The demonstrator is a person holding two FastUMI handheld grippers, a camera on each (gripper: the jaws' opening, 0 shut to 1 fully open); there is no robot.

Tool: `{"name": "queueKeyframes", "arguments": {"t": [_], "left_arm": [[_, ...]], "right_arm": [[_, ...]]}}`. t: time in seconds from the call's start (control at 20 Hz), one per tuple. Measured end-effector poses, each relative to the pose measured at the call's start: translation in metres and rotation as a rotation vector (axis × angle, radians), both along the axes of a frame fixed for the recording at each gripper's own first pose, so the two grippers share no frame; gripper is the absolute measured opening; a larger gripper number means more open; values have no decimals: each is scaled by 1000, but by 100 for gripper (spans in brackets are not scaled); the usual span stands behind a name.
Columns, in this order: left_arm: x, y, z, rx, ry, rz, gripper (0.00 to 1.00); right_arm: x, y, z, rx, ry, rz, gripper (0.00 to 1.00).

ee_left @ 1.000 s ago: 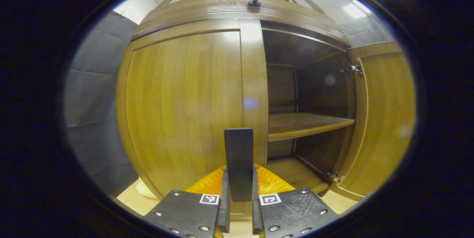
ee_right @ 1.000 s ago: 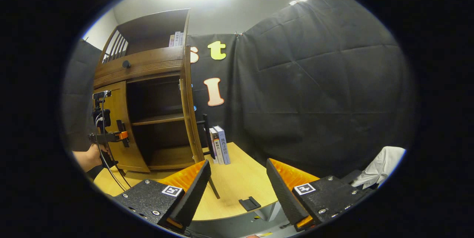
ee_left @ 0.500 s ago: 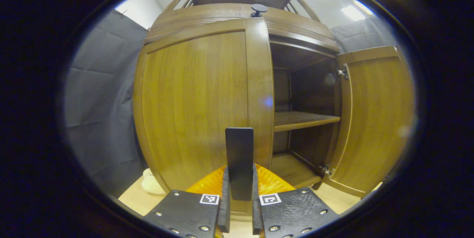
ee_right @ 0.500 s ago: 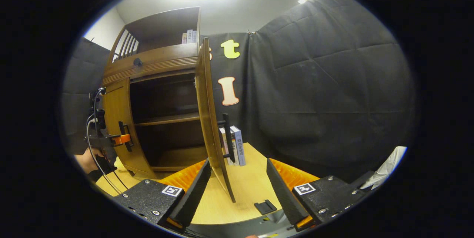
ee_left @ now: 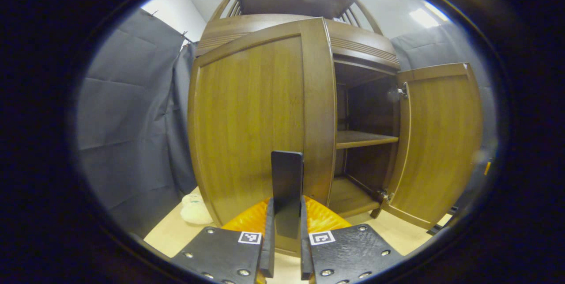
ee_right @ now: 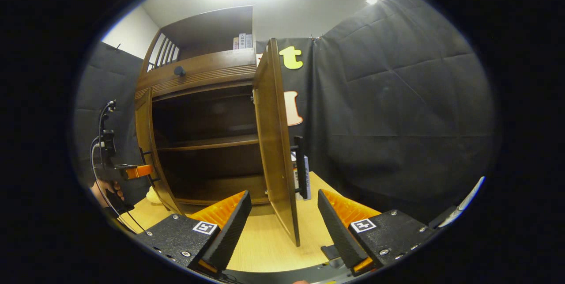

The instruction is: Open the right door of the double-door shoe cabinet with the right hand, and open the left door with the left hand.

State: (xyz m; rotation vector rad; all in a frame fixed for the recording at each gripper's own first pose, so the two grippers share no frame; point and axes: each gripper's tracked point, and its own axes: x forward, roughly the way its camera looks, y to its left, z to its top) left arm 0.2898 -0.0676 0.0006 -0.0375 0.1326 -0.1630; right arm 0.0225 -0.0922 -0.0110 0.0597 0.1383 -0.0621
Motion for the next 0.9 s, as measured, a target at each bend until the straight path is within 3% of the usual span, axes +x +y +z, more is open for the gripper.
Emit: {"name": "queueKeyframes", "arguments": {"t": [0.8, 0.9], "left_arm": [[1, 4, -4, -26, -28, 75, 19], [1, 5, -4, -30, -35, 85, 24]], "right_arm": [[29, 90, -6, -13, -5, 173, 94], [30, 102, -6, -5, -5, 191, 93]]}}
